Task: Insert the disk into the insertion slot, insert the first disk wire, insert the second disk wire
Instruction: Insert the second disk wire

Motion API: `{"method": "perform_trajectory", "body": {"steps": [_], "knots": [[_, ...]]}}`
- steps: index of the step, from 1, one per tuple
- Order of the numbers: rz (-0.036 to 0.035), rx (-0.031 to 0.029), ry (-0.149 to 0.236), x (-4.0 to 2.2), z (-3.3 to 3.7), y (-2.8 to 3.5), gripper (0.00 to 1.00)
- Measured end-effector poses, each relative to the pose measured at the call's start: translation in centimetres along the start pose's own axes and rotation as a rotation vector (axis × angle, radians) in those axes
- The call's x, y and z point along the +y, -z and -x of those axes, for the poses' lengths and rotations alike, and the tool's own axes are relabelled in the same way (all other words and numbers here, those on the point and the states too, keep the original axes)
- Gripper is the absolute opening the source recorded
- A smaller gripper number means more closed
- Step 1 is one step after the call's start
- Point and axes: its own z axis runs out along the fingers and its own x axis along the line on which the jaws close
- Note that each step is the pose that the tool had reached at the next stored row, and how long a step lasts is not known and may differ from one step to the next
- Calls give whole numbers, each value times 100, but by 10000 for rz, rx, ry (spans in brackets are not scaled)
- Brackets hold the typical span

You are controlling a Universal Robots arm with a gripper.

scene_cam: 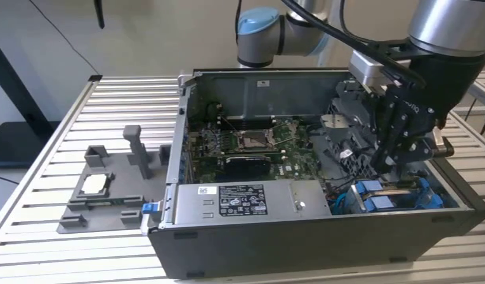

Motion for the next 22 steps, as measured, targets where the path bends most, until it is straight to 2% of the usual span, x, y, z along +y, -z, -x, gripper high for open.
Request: {"method": "perform_trajectory", "body": {"steps": [3, 5, 7, 12, 14, 15, 17, 18, 22], "knots": [[32, -98, 1, -42, -47, -25, 16], [38, -224, -1, -69, -74, -38, 16], [32, -408, -3, -94, -99, -49, 16], [6, -988, -11, -147, -158, -70, 16], [9, -1166, -12, -172, -186, -81, 16], [64, -1243, -14, -201, -214, -93, 16], [98, -1345, -16, -227, -242, -105, 16], [100, -1374, -16, -230, -251, -111, 16], [100, -1381, -17, -230, -252, -116, 16]]}}
